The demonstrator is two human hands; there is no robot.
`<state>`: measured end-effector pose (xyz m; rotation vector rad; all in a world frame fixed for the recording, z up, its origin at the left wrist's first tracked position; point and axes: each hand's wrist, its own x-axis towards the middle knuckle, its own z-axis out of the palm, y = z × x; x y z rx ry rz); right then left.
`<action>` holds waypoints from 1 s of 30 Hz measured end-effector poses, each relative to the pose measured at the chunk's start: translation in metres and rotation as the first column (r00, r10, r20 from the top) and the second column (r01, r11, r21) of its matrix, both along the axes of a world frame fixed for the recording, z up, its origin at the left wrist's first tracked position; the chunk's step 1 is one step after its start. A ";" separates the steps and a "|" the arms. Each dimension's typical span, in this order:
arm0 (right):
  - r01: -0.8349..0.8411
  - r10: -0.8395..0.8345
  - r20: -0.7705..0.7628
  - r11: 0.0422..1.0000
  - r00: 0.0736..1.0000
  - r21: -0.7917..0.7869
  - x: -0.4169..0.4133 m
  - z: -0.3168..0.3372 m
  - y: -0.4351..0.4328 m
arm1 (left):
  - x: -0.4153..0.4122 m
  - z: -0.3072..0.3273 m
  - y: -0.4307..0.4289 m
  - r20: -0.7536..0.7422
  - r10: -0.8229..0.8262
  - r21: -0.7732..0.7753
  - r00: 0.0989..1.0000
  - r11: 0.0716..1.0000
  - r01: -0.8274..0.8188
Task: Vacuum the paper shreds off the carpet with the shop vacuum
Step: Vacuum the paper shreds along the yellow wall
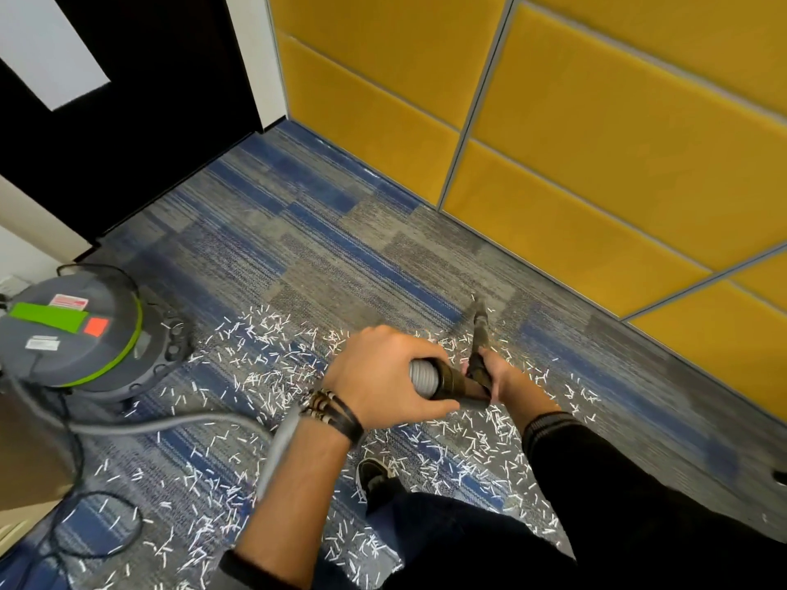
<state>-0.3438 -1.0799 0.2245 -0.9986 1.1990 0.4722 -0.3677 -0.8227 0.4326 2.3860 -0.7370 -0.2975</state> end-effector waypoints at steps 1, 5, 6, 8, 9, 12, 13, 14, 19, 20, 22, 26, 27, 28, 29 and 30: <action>0.026 -0.026 -0.012 1.000 1.000 0.006 -0.008 -0.006 -0.004 | -0.001 0.001 -0.004 0.004 -0.027 0.012 1.000 1.000 0.027; 0.043 -0.042 -0.057 0.999 0.997 0.009 -0.021 -0.012 -0.020 | -0.002 0.002 -0.009 -0.013 -0.039 0.017 0.999 0.999 0.039; 0.020 -0.021 -0.050 1.000 0.999 -0.005 -0.016 -0.008 -0.021 | 0.000 0.003 -0.007 -0.009 -0.016 0.006 1.000 1.000 0.016; -0.003 0.003 -0.016 1.000 1.000 -0.024 -0.002 0.000 -0.016 | 0.005 0.008 -0.003 0.004 0.018 -0.019 1.000 1.000 -0.018; -0.008 0.008 0.010 1.000 1.000 -0.010 0.006 0.004 -0.012 | 0.007 0.012 -0.003 0.024 0.027 -0.020 0.999 0.999 -0.026; -0.023 0.022 0.039 0.999 0.999 0.037 0.024 0.010 0.009 | 0.014 0.020 -0.003 0.077 0.025 0.004 0.997 1.000 -0.026; -0.027 0.024 0.046 0.998 0.999 0.057 0.027 0.011 0.015 | 0.016 0.020 -0.001 0.075 0.021 0.012 0.997 1.000 -0.022; -0.037 0.034 0.050 0.997 0.998 0.064 0.029 0.010 0.020 | 0.019 0.019 0.002 0.061 0.016 0.020 0.998 1.000 -0.018; 0.018 -0.020 0.021 0.994 1.000 0.104 0.001 -0.004 0.006 | 0.021 0.009 0.008 -0.060 -0.017 0.043 0.998 0.999 0.020; 0.043 -0.044 0.011 0.995 0.999 0.092 -0.010 -0.008 -0.001 | 0.019 0.008 0.002 -0.079 -0.030 0.053 0.996 0.998 0.035; 0.104 -0.103 -0.013 0.992 0.995 0.077 -0.032 -0.013 -0.014 | 0.011 0.006 -0.012 -0.092 -0.062 0.082 0.994 0.994 0.070; 0.113 -0.111 -0.028 0.991 0.993 0.077 -0.043 -0.003 -0.020 | -0.004 0.010 -0.027 -0.020 -0.088 0.096 0.996 0.991 0.090; 0.115 -0.114 -0.019 0.990 0.993 0.083 -0.041 0.002 -0.016 | -0.005 0.015 -0.025 0.005 -0.082 0.086 0.997 0.993 0.081; 0.116 -0.116 -0.007 0.990 0.993 0.084 -0.040 0.006 -0.011 | -0.005 0.020 -0.022 0.021 -0.076 0.076 0.997 0.994 0.074; 0.113 -0.114 0.007 0.989 0.993 0.091 -0.039 0.012 -0.005 | -0.005 0.025 -0.019 0.027 -0.074 0.065 0.997 0.995 0.072; 0.100 -0.102 0.016 0.990 0.995 0.096 -0.040 0.017 0.000 | -0.007 0.031 -0.016 0.022 -0.070 0.058 0.997 0.996 0.069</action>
